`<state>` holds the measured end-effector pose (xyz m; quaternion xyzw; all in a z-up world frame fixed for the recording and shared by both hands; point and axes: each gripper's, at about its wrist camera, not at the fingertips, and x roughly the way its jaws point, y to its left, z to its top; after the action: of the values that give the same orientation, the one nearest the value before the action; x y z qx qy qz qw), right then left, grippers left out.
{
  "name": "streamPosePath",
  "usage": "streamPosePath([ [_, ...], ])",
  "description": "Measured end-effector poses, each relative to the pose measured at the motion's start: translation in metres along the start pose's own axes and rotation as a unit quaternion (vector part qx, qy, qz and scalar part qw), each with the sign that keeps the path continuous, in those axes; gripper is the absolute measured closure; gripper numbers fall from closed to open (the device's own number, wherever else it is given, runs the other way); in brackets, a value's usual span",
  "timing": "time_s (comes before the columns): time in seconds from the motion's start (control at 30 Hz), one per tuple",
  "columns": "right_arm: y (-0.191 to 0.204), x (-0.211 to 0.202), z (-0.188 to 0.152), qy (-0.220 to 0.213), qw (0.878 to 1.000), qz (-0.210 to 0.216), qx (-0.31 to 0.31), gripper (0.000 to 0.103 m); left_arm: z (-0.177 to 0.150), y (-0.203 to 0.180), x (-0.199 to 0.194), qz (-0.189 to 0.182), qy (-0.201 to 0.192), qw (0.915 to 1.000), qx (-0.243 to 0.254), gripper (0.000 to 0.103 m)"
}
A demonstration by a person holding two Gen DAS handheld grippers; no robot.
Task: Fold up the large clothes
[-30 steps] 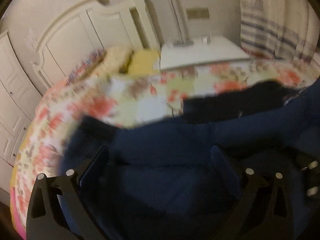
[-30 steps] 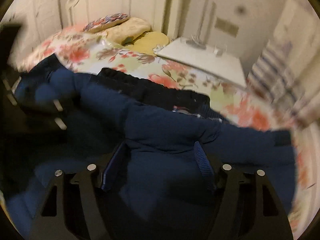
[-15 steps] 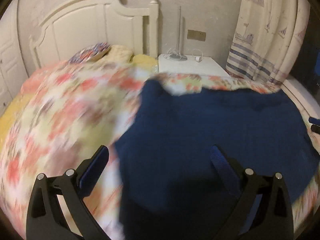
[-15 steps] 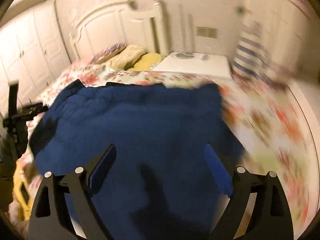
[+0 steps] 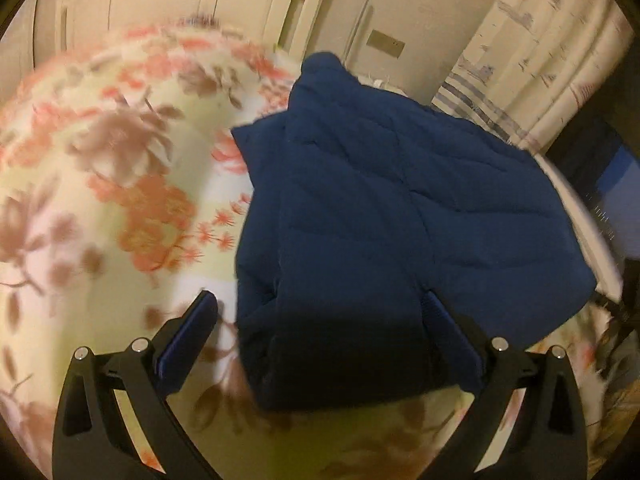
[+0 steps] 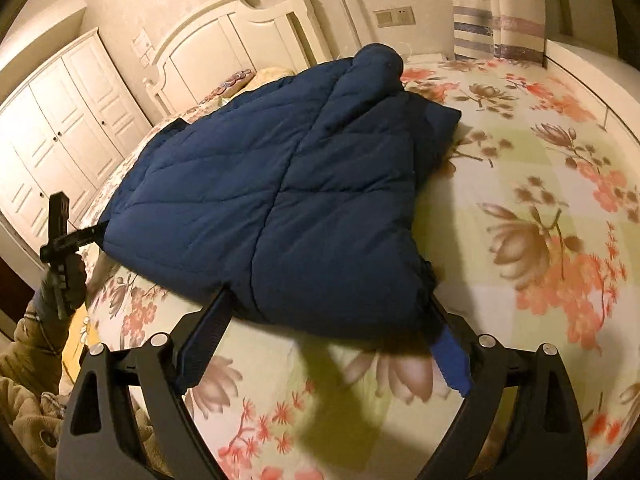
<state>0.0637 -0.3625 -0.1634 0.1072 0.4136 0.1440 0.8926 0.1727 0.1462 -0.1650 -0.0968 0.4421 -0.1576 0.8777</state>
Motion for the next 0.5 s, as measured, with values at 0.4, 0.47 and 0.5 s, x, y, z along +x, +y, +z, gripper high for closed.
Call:
streamPosePath([
  [0.4,0.035,-0.017,-0.001,-0.062,0.995,-0.039,-0.067,0.060,-0.005,-0.029,-0.028,-0.014,-0.014,0.9995,0.024,0.073],
  [0.47,0.034,-0.029,-0.010,-0.070,0.995,-0.030,-0.060,0.062,-0.011,-0.035,-0.040,-0.022,-0.019,0.9988,0.039,0.074],
  [0.5,0.034,-0.036,-0.019,-0.068,0.996,-0.026,-0.059,0.062,-0.014,-0.039,-0.044,-0.025,-0.019,0.9985,0.046,0.074],
])
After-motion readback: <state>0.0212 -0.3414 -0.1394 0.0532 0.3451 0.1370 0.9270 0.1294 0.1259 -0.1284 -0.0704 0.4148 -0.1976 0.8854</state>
